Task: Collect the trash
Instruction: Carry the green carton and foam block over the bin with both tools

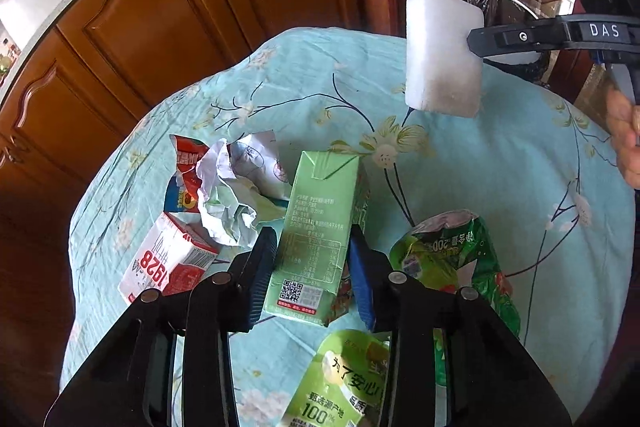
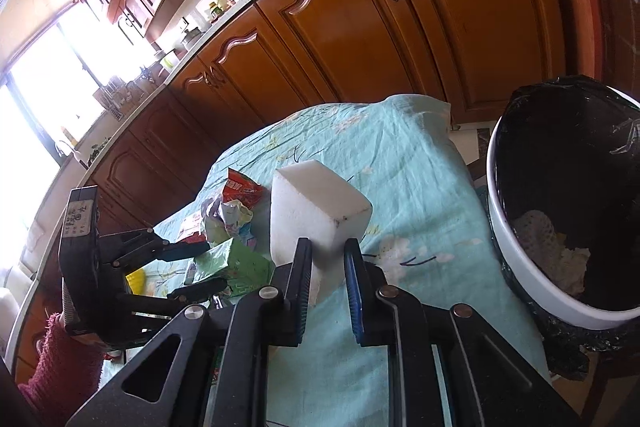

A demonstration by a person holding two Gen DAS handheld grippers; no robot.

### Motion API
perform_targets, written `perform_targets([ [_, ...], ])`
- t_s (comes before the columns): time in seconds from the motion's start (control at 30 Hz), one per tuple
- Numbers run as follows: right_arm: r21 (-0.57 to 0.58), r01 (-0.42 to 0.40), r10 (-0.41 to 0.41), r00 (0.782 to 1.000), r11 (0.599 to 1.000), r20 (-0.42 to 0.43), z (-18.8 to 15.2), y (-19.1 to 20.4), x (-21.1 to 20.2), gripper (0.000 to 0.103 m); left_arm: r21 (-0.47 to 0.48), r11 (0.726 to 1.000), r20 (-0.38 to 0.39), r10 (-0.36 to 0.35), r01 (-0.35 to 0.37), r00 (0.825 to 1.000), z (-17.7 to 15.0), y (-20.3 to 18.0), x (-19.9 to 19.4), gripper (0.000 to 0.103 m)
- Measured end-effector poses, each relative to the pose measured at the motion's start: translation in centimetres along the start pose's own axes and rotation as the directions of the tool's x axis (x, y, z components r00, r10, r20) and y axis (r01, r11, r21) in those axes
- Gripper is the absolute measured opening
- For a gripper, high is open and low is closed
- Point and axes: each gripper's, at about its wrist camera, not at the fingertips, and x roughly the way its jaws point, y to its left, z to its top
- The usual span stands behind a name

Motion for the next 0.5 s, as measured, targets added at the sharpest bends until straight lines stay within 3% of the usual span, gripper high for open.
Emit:
perform_targets([
  [0.23, -0.001, -0.024, 0.024, 0.999, 1.0, 0.028, -0.4, -0.3, -1.7, 0.015, -0.166, 0.986, 0.096, -0.001, 0.017, 0.995, 0.5, 0.4, -3.8, 0.033],
  [0.5, 0.001, -0.009, 0.009, 0.998, 1.0, 0.062, -1.0, -1.4, -4.1, 0.014, -0.362, 0.929, 0.173, -0.018, 0.081, 0.985, 1.0, -1.5, -5.8, 0.032],
])
